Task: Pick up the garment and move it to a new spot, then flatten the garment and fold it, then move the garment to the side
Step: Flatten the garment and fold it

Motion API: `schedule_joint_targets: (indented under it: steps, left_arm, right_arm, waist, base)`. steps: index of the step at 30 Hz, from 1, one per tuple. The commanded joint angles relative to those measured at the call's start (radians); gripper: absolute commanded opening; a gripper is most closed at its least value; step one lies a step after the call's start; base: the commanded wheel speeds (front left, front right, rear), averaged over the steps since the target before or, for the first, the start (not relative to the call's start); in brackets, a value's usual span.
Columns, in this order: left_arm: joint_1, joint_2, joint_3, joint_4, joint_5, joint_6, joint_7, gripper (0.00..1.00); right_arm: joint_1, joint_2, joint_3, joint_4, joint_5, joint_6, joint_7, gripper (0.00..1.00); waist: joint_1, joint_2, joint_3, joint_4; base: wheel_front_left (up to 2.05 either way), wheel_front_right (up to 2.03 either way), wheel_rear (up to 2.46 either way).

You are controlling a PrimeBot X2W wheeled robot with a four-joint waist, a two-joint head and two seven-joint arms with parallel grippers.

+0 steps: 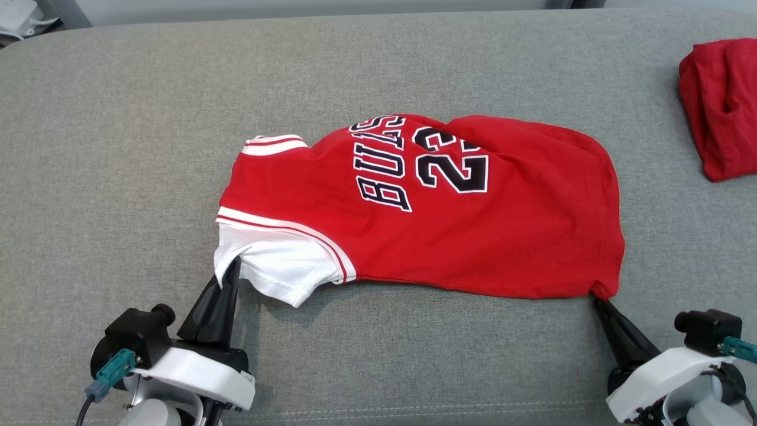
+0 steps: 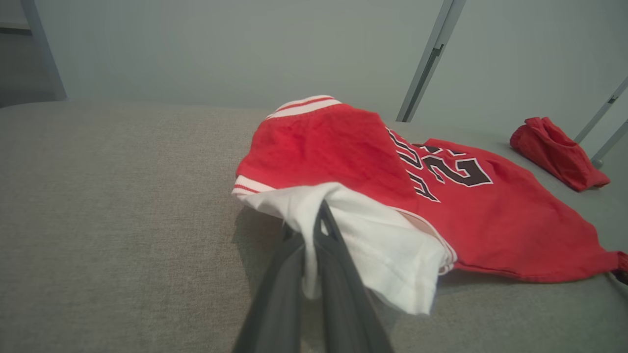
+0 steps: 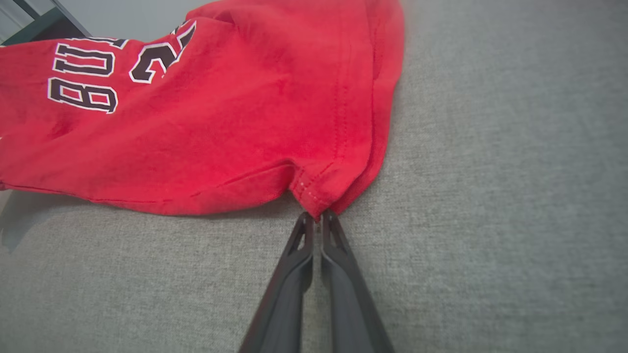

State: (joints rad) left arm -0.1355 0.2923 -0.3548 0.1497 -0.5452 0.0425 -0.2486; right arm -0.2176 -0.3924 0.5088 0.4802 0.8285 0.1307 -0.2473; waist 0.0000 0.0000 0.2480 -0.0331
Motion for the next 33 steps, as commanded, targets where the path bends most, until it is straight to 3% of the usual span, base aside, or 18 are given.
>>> schedule_joint_targets:
  steps: [1,8,14,22,27,33]
  left_arm:
    - [-0.035,0.016,0.038,-0.015,0.005,-0.009,-0.013,0.0]
    - [-0.025,0.018,0.039,-0.015,0.007,-0.013,-0.013,0.0]
    - [-0.019,0.025,0.042,-0.075,-0.025,-0.03,0.006,0.0]
    - [-0.042,0.074,0.059,-0.24,-0.118,-0.061,0.148,0.0]
    - [-0.001,0.161,0.021,-0.281,-0.181,-0.085,0.345,0.0]
    - [0.055,0.16,-0.061,-0.133,-0.156,-0.108,0.368,0.0]
  right_arm:
    - [-0.022,-0.016,0.015,-0.011,0.008,0.0,-0.014,0.0]
    - [-0.005,-0.037,-0.071,-0.066,-0.03,0.0,-0.014,0.0]
    - [0.037,-0.05,-0.217,-0.237,-0.086,0.0,-0.014,0.0]
    - [0.058,-0.078,-0.299,-0.387,-0.113,0.0,-0.014,0.0]
    - [0.061,-0.114,-0.294,-0.392,-0.116,0.0,-0.014,0.0]
    - [0.061,-0.115,-0.278,-0.331,-0.136,0.0,-0.014,0.0]
  waist:
    - [0.0,0.0,-0.007,0.0]
    - [0.0,0.0,-0.037,-0.003]
    - [0.0,0.0,-0.064,-0.01]
    - [0.0,0.0,-0.115,-0.009]
    - [0.0,0.0,-0.139,-0.011]
    - [0.0,0.0,-0.117,-0.006]
  base:
    - [0.0,0.0,0.0]
    - [0.0,0.0,0.0]
    - [0.0,0.0,0.0]
    - [0.0,0.0,0.0]
    - [0.0,0.0,0.0]
    - [0.0,0.0,0.0]
